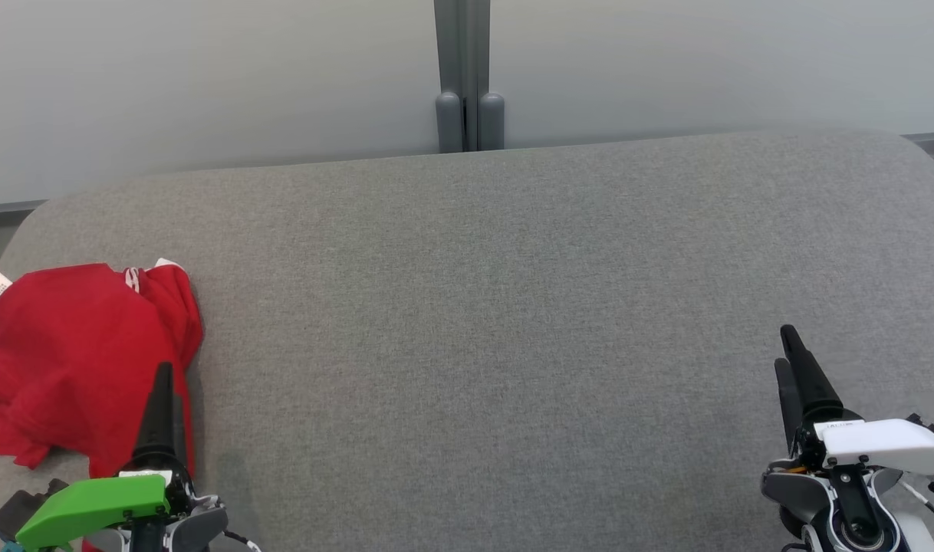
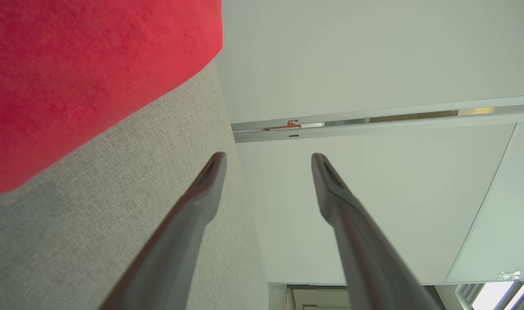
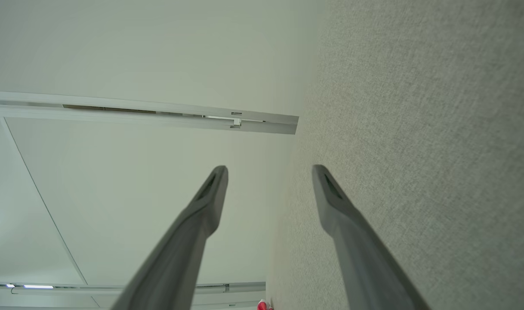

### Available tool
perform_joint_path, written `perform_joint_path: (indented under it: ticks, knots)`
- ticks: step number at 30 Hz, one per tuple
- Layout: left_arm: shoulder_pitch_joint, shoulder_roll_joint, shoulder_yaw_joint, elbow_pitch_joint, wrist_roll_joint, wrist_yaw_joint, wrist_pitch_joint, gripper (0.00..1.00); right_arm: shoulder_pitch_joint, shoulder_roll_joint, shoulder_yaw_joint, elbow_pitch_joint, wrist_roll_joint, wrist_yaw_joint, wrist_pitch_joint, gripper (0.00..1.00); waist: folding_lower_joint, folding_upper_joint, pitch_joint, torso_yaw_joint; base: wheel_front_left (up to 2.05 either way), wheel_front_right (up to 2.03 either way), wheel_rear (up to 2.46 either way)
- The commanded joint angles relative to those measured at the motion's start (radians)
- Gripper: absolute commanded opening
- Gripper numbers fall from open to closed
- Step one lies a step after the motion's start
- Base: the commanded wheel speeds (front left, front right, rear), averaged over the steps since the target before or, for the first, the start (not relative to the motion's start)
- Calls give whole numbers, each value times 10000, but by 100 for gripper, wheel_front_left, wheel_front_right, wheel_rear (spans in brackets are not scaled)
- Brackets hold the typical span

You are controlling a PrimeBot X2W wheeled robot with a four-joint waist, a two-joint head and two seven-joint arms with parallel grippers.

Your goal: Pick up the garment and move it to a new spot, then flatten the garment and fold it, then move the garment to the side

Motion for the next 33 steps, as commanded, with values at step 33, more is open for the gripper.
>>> perform_joint_path:
  ticks: [33]
  knots:
    - [-119,96,-1256,-2518,6834,932,-1275,100,-744,-200,1246,-2398,-9112,27,-1290,100,0,0,187,-40,0,0,0]
